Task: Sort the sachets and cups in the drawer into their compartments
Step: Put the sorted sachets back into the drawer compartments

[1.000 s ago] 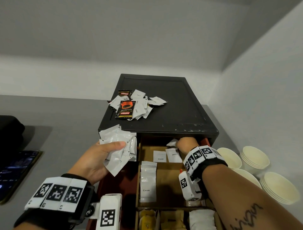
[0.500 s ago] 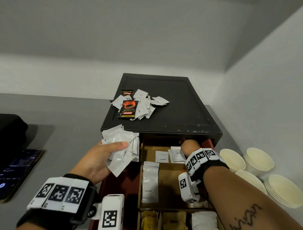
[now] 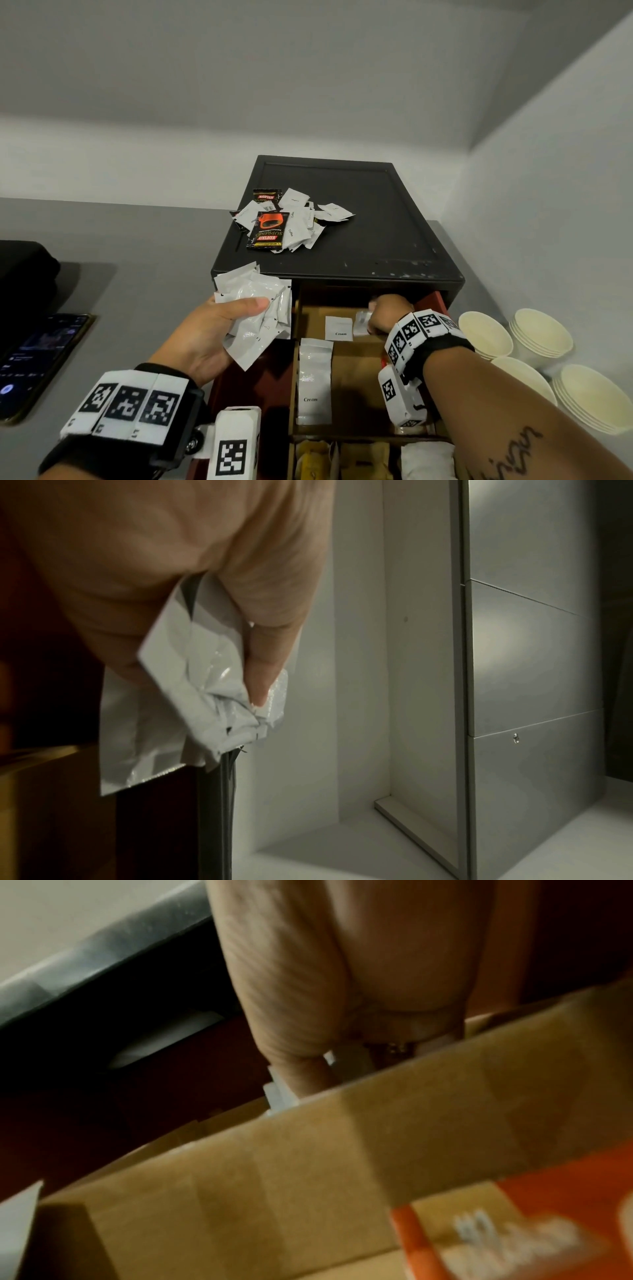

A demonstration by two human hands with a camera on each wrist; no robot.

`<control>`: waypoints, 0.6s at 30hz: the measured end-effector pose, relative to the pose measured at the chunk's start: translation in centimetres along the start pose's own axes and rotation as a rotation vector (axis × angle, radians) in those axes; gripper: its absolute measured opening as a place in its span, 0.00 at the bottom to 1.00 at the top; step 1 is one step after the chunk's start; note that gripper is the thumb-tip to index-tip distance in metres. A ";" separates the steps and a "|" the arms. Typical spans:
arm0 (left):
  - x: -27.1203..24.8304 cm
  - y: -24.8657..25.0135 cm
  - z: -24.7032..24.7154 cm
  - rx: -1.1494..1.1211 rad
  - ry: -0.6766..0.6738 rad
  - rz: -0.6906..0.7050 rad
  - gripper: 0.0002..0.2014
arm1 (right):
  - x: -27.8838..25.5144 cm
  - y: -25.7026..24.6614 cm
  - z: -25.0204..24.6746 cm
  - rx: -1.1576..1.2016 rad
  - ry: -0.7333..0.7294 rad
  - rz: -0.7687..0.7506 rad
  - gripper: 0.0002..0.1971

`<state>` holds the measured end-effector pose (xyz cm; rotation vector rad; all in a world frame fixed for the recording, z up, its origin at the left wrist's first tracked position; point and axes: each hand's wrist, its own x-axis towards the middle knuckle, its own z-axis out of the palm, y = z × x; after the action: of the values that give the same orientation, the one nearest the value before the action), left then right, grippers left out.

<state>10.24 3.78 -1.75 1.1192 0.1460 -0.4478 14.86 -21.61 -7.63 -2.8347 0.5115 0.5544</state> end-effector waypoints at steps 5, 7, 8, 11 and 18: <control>0.0 0.0 0.1 0.002 0.012 -0.004 0.10 | -0.9 -1.3 -0.1 0.176 0.057 -0.090 0.10; 0.0 0.0 0.0 0.000 0.015 -0.009 0.09 | -1.0 -2.1 0.4 0.221 0.055 -0.152 0.10; 0.0 0.0 0.0 0.001 0.015 -0.011 0.09 | -1.2 -2.7 0.6 0.199 0.026 -0.176 0.07; 0.0 0.0 0.0 0.004 0.013 -0.011 0.09 | -1.5 -3.9 1.0 0.172 -0.067 -0.205 0.08; 0.1 0.0 -0.3 -0.010 0.015 -0.020 0.11 | -1.8 -3.9 -0.7 0.161 -0.250 -0.196 0.12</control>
<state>10.30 3.99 -1.92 1.1117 0.1722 -0.4563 14.97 -17.65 -5.76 -2.5770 0.2183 0.7759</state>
